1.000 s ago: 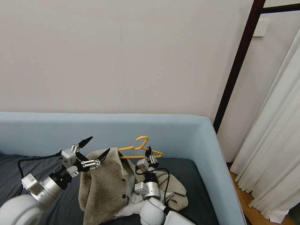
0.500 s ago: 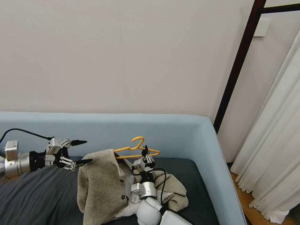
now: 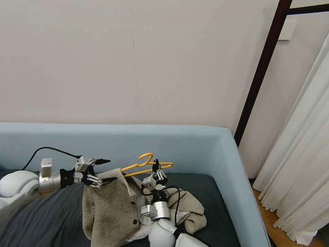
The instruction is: Pick up the clothes from the sofa and hang them on the clothes hanger.
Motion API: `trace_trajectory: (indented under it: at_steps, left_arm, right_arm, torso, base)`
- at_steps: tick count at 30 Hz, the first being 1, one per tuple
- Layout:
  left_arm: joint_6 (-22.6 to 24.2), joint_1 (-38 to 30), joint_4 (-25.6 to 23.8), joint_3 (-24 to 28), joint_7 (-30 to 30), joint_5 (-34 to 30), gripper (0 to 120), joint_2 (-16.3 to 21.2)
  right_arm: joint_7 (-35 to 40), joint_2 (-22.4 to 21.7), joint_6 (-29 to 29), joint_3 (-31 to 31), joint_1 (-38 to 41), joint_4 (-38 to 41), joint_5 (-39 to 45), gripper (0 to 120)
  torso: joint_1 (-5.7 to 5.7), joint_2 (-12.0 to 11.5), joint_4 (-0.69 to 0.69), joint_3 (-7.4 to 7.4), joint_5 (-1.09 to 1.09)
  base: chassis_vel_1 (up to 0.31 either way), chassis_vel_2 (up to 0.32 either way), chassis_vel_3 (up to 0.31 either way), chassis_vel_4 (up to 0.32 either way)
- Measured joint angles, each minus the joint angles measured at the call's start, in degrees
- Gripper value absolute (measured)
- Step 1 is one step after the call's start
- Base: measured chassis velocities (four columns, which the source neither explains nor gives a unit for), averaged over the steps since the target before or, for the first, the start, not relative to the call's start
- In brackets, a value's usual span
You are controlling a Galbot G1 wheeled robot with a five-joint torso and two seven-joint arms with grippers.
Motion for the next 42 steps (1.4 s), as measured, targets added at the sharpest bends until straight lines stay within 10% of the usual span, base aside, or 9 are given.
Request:
trace_trajectory:
  at_steps: [7,27,42]
  left_arm:
    - [4.4,-3.1,1.3,0.9,7.2,3.9,90,-0.5]
    - [5.5,-13.4,4.3,10.3,2.9,9.1,14,-6.8]
    - [5.0,-15.6,6.0,10.6,2.9,8.9,9,-7.4]
  right_arm:
    - [0.0,0.4,-0.1,0.4,0.0,-0.4,-0.1,5]
    - [0.2,0.0,-0.2,0.3,-0.1,-0.1,-1.9,5]
    - [-3.7,-1.5,2.9,0.8,-0.1,3.8,6.0,14]
  torso:
    - [0.0,0.0,0.03,-0.01,0.02]
    - [0.0,0.0,0.02,-0.01,0.0]
    - [-0.01,0.0,0.03,-0.01,0.01]
  base:
    - [0.0,0.0,0.0,0.0]
    - [0.0,0.0,0.0,0.0]
    - [0.0,0.0,0.0,0.0]
